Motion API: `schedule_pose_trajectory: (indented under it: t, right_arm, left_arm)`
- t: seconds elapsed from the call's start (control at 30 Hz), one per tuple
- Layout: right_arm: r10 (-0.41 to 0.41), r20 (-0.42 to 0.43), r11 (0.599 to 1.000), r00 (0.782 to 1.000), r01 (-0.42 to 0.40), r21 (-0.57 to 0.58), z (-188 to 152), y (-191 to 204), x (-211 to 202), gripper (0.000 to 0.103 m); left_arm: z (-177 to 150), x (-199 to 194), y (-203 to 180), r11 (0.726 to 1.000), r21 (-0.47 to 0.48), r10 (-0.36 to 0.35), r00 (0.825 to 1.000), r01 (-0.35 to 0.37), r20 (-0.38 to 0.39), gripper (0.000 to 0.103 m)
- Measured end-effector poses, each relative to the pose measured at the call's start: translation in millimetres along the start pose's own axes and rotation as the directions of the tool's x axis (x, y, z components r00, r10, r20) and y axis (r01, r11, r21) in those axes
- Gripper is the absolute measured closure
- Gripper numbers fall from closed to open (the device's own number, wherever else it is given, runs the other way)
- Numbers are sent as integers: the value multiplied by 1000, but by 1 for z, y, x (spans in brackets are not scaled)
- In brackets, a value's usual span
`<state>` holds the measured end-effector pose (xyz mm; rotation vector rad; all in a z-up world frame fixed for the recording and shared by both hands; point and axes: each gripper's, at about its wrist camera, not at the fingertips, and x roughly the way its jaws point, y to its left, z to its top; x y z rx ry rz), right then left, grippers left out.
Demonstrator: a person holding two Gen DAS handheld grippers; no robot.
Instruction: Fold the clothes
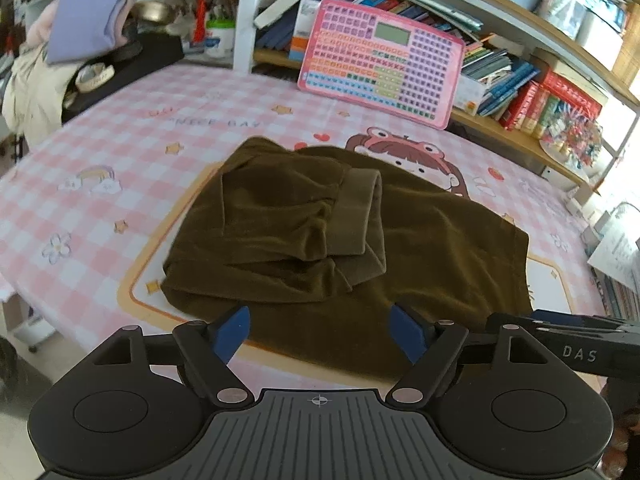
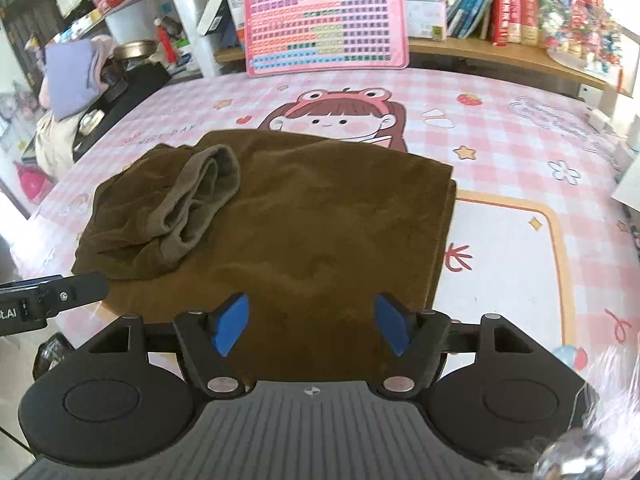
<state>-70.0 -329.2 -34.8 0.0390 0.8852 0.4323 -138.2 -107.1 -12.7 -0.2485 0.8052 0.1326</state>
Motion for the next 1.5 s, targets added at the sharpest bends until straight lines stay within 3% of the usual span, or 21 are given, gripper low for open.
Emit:
schedule_pose_trajectory:
  t: [0.27, 0.73, 1.2, 1.5]
  right_arm:
    - [-88, 17, 996, 996, 89, -16, -22, 33, -27, 24]
    - [-234, -12, 972, 972, 234, 12, -65, 65, -52, 23]
    - [-206, -1, 977, 979, 206, -48, -51, 67, -47, 23]
    - [-116, 1, 992, 993, 116, -51, -30, 11, -39, 23]
  left_arm:
    - [-6, -18, 18, 999, 29, -28, 998, 26, 60, 17]
    - [-37, -20, 40, 993, 76, -88, 996, 88, 3, 16]
    - [-32, -15, 38, 996, 38, -77, 997, 76, 17, 16]
    - [-27, 1, 2, 999, -36, -29, 1000, 29, -7, 17]
